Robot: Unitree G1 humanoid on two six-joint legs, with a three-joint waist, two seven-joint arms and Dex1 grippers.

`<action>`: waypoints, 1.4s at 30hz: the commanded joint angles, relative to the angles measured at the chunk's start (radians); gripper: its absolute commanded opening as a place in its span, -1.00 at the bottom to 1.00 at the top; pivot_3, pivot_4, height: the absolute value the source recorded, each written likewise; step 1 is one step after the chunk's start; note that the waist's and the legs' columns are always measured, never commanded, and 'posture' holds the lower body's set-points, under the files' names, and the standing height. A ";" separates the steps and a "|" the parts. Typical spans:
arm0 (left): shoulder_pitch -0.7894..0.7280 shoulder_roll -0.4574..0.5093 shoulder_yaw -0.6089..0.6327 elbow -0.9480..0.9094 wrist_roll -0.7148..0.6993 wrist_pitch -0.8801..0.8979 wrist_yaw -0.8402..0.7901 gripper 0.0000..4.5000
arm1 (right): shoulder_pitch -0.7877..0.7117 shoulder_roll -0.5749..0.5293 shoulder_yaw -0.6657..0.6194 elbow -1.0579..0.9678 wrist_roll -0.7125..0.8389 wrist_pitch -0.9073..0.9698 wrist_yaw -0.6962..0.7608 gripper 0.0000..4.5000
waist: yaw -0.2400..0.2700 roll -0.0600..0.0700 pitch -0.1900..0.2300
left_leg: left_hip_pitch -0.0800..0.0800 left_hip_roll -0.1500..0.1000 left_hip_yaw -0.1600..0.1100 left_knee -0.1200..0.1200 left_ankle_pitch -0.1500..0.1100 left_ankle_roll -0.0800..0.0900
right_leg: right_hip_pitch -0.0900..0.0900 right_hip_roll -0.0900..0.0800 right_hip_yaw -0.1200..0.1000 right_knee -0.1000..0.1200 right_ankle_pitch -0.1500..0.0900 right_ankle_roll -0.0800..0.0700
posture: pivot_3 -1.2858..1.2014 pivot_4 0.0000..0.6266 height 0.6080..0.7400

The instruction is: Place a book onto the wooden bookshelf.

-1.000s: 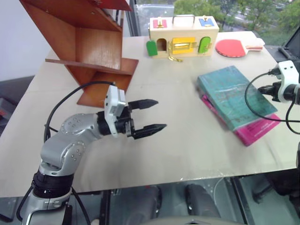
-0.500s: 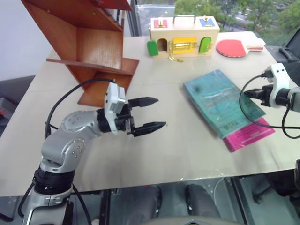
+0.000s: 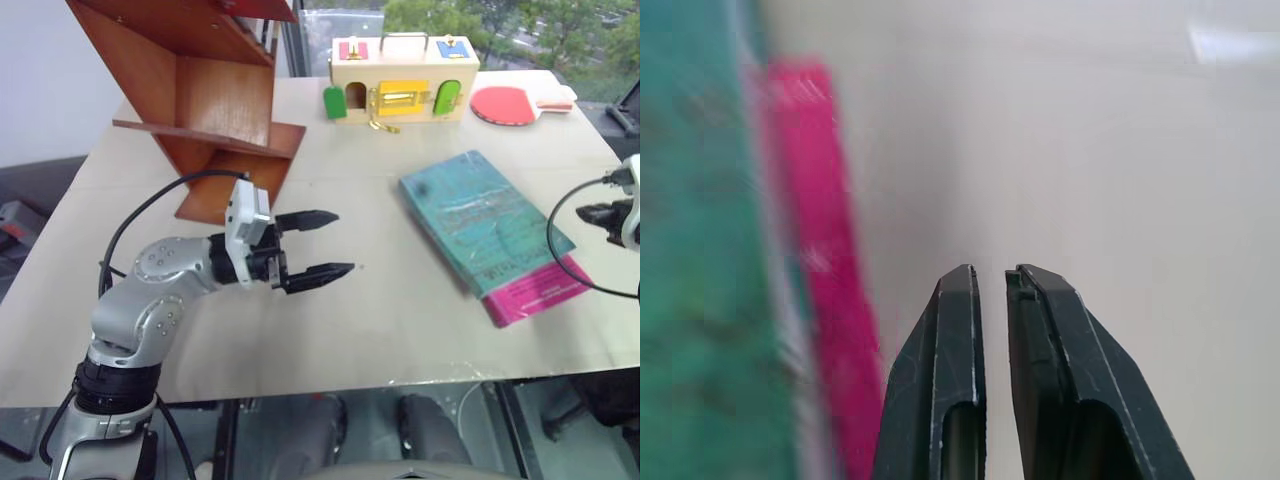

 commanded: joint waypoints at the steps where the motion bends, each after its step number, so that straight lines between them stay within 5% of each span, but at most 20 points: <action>1: -0.028 -0.003 -0.005 0.011 0.013 -0.031 -0.022 1.00 | -0.031 0.029 -0.004 0.063 0.013 -0.013 -0.008 -0.78 | -0.005 0.000 0.000 | 0.001 0.000 0.001 0.000 0.000 0.000 | 0.000 0.000 0.001 0.001 0.000 0.000 | 0.03 -0.52 1.00; 8: -0.035 -0.002 -0.010 0.018 0.017 -0.034 -0.026 1.00 | -0.061 0.052 0.008 0.123 0.069 0.030 0.056 -0.78 | -0.002 0.000 0.000 | 0.002 0.000 0.003 0.001 0.000 0.000 | -0.001 0.001 0.003 0.006 0.000 0.000 | 0.03 -0.52 1.00; 17: -0.014 0.008 0.001 0.002 0.009 -0.029 -0.023 1.00 | 0.011 0.092 -0.001 -0.088 0.162 0.117 0.067 -0.78 | -0.004 0.000 0.000 | 0.002 0.001 0.002 0.001 0.000 0.000 | -0.001 0.001 0.003 0.006 0.000 0.000 | 0.03 -0.52 1.00; 26: 0.004 0.014 0.001 0.025 0.022 -0.039 -0.025 1.00 | 0.000 0.002 -0.103 -0.254 0.168 0.108 -0.012 -0.78 | 0.004 0.000 0.000 | 0.000 0.000 0.002 0.002 0.000 0.000 | -0.003 0.000 0.003 0.007 0.000 0.000 | 0.03 -0.52 1.00; 31: 0.000 -0.010 -0.009 0.045 0.005 0.028 0.039 1.00 | 0.010 0.091 -0.138 -0.436 0.205 -0.008 -0.040 -0.78 | -0.004 0.001 0.000 | 0.001 0.002 0.004 0.002 0.000 0.000 | -0.003 0.001 0.004 0.008 0.000 0.000 | 0.03 -0.52 1.00; 34: -0.010 -0.023 -0.009 0.059 0.002 0.057 0.063 1.00 | 0.071 0.148 -0.178 -0.582 0.277 -0.019 -0.037 -0.44 | 0.002 0.000 0.000 | 0.000 0.002 0.003 0.001 0.000 0.000 | -0.003 0.002 0.003 0.007 0.000 0.000 | 0.03 -0.52 1.00; 41: -0.060 -0.046 -0.041 0.142 0.054 0.051 0.064 1.00 | 0.362 0.201 -0.210 -1.100 0.497 0.066 -0.064 0.92 | 0.017 0.000 0.000 | -0.001 0.001 0.001 0.002 0.000 0.000 | -0.003 0.001 0.002 0.006 0.000 0.000 | 0.03 -0.52 1.00; 42: -0.074 -0.050 -0.049 0.162 0.059 0.061 0.065 1.00 | 0.415 0.193 -0.211 -1.156 0.508 0.065 -0.066 0.97 | 0.020 0.000 0.000 | -0.001 0.001 0.001 0.002 0.000 0.000 | -0.003 0.001 0.002 0.007 0.000 0.000 | 0.03 -0.52 1.00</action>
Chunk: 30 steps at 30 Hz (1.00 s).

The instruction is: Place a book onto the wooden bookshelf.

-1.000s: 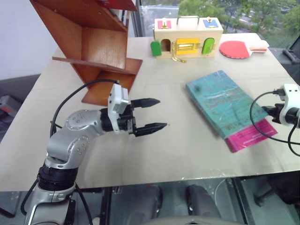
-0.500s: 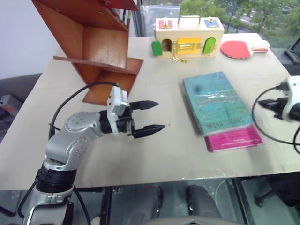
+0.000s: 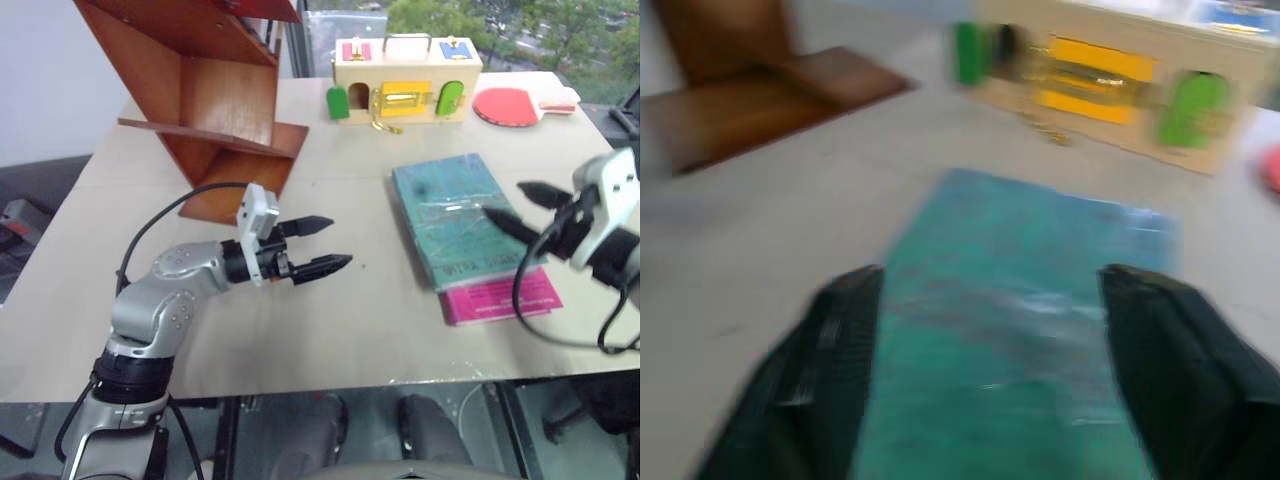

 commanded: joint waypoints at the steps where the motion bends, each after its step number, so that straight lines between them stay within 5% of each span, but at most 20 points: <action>1: -0.047 -0.009 -0.017 0.050 0.011 0.017 -0.010 1.00 | 0.124 -0.020 -0.045 -0.212 0.066 0.006 -0.020 0.97 | 0.006 0.000 0.000 | 0.000 0.000 0.000 0.000 0.000 0.000 | 0.000 0.000 0.000 0.000 0.000 0.000 | 0.03 -0.52 1.00; 7: -0.286 -0.109 -0.047 0.318 -0.100 0.440 0.060 1.00 | 0.412 -0.170 -0.073 -0.252 0.175 -0.273 -0.169 0.97 | 0.014 -0.002 0.000 | 0.002 -0.003 -0.004 0.003 -0.002 0.003 | 0.005 0.001 -0.005 0.001 0.000 0.001 | 0.03 -0.52 1.00; 12: -0.517 -0.301 -0.028 0.704 -0.057 0.621 0.162 1.00 | 0.661 -0.298 -0.096 -0.252 0.227 -0.537 -0.313 0.97 | 0.010 -0.005 0.000 | 0.002 -0.006 -0.009 0.009 0.000 0.000 | 0.009 0.001 -0.009 0.001 -0.001 0.001 | 0.03 -0.52 1.00; 21: -0.727 -0.535 0.171 1.166 -0.034 0.567 0.343 1.00 | 1.094 -0.457 -0.054 -0.252 0.107 -1.040 -0.553 0.97 | 0.008 -0.010 0.002 | 0.001 -0.008 -0.009 0.012 0.000 0.000 | 0.009 0.001 -0.008 0.002 -0.001 0.003 | 0.03 -0.52 1.00; 30: -0.770 -0.632 0.276 1.296 -0.006 0.425 0.423 1.00 | 1.078 -0.612 0.067 -0.252 0.109 -1.147 -0.800 0.97 | 0.010 -0.014 0.004 | 0.001 -0.009 -0.011 0.013 0.000 0.000 | 0.010 0.000 -0.009 0.002 -0.002 0.003 | 0.03 -0.52 1.00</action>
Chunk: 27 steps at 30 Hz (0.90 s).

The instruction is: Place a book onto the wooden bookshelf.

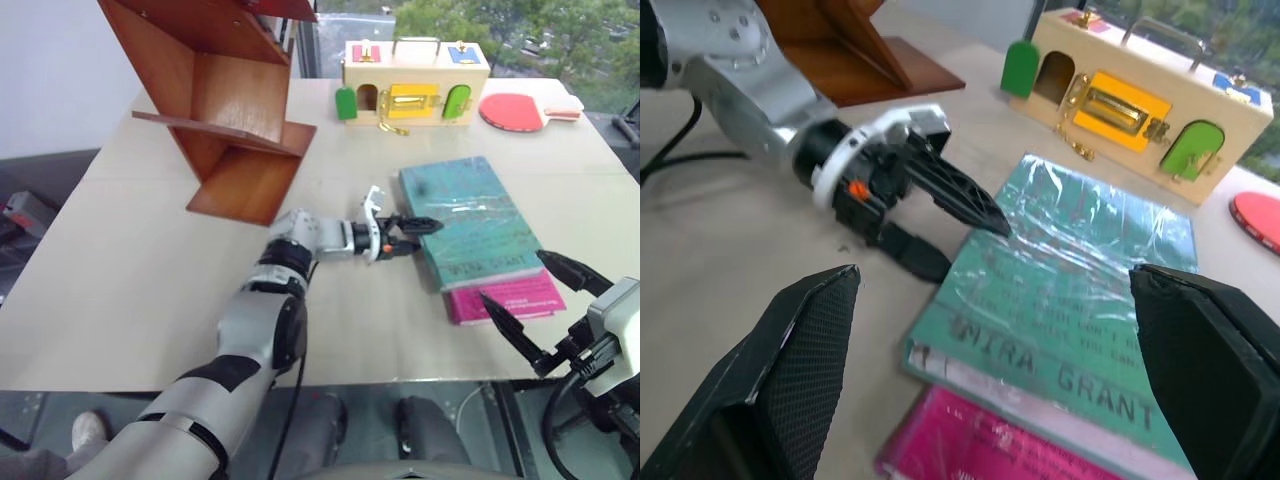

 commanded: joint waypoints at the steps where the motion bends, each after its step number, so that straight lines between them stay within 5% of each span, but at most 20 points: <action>1: -0.022 -0.030 0.044 0.021 0.017 -0.087 0.019 1.00 | -0.048 -0.023 0.056 -0.023 0.025 -0.027 -0.089 0.97 | 0.000 0.000 0.000 | 0.000 0.000 0.000 0.000 0.000 0.000 | 0.000 0.000 0.000 0.000 0.000 0.000 | 0.03 -0.52 1.00; 9: 0.004 -0.082 0.111 0.027 0.019 -0.144 0.073 1.00 | -0.111 -0.032 0.153 -0.023 0.088 -0.026 -0.091 0.97 | 0.001 -0.001 0.000 | 0.000 -0.001 0.000 0.000 0.000 0.000 | 0.000 -0.001 0.000 0.000 0.000 0.000 | 0.03 -0.52 1.00; 16: 0.026 -0.091 0.120 0.002 0.026 -0.129 0.078 1.00 | -0.118 0.009 0.079 -0.023 0.180 0.031 -0.026 0.97 | 0.000 -0.001 0.000 | 0.000 -0.001 0.000 0.001 0.000 0.000 | 0.001 -0.001 -0.001 0.000 0.000 0.000 | 0.03 -0.52 1.00; 19: 0.034 -0.095 0.127 -0.007 0.024 -0.133 0.084 0.68 | -0.128 0.031 0.048 -0.023 0.215 0.068 0.013 1.00 | 0.000 0.000 0.000 | 0.000 -0.001 0.000 0.001 0.000 0.000 | 0.001 -0.001 0.000 0.000 0.000 0.000 | 0.03 -0.52 1.00; 27: 0.043 -0.097 0.145 -0.033 0.018 -0.119 0.089 -0.93 | -0.116 0.166 -0.146 -0.009 0.273 0.276 0.204 1.00 | 0.002 -0.001 0.000 | 0.000 -0.001 -0.001 0.002 0.000 0.001 | 0.002 -0.001 -0.001 0.000 0.000 0.000 | 0.03 -0.52 1.00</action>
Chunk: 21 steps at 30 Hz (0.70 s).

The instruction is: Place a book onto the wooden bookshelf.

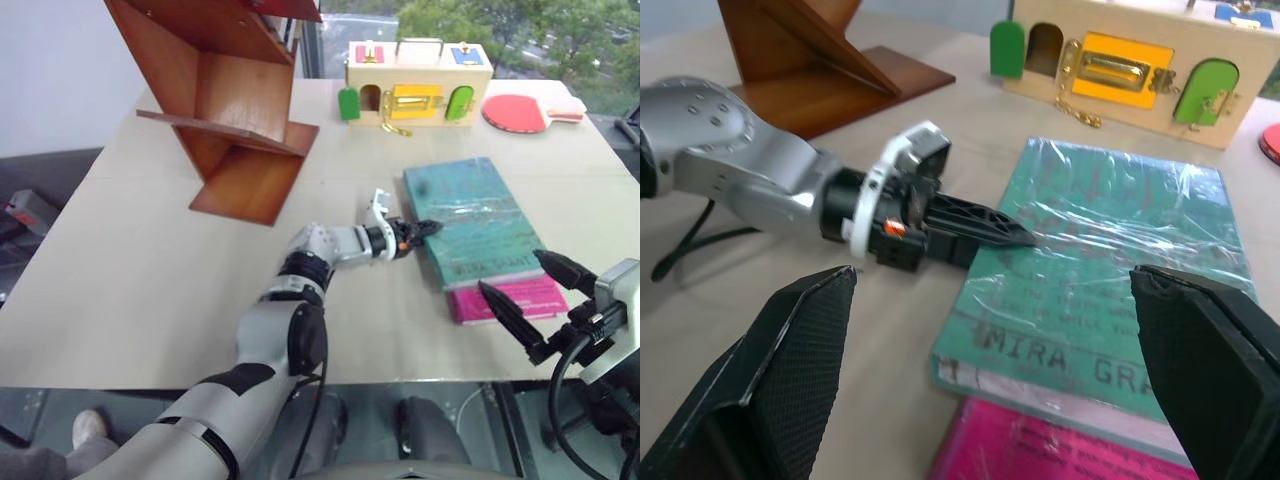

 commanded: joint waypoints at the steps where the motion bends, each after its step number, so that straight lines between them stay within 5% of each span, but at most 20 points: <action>1: 0.008 0.002 0.011 -0.044 -0.008 0.018 0.003 -0.99 | 0.013 0.051 -0.139 -0.002 0.024 0.097 0.130 1.00 | 0.000 -0.001 -0.001 | 0.000 0.000 0.000 0.000 0.000 0.000 | 0.000 0.000 0.000 0.000 0.000 0.000 | 0.03 -0.52 1.00; 8: 0.033 0.064 0.042 -0.170 -0.070 0.165 0.001 -0.99 | -0.051 0.114 -0.249 0.025 0.041 0.223 0.250 1.00 | -0.005 -0.001 -0.001 | 0.000 0.001 0.001 0.000 -0.001 0.001 | 0.000 0.001 0.001 0.000 0.000 0.000 | 0.03 -0.52 1.00; 14: 0.116 0.186 -0.114 -0.596 -0.090 0.239 -0.144 -0.99 | -0.151 0.153 -0.239 0.039 0.041 0.287 0.283 1.00 | -0.003 -0.001 0.000 | -0.001 0.001 0.001 0.000 -0.001 0.001 | -0.002 0.000 0.002 0.001 0.000 0.000 | 0.03 -0.52 1.00; 18: 0.231 0.358 -0.413 -0.989 0.084 -0.130 -0.425 -0.99 | -0.218 0.174 -0.221 0.059 0.034 0.318 0.306 1.00 | -0.001 0.000 -0.001 | -0.001 0.001 0.001 0.000 -0.001 0.000 | -0.002 -0.003 0.002 0.001 0.001 0.000 | 0.03 -0.52 1.00; 21: 0.252 0.469 -0.495 -1.086 0.228 -0.515 -0.600 -0.99 | -0.275 0.188 -0.204 0.087 0.024 0.334 0.325 1.00 | 0.006 0.001 -0.001 | 0.000 0.001 0.002 -0.001 -0.001 0.000 | -0.001 -0.006 0.001 -0.001 0.001 -0.001 | 0.03 -0.52 1.00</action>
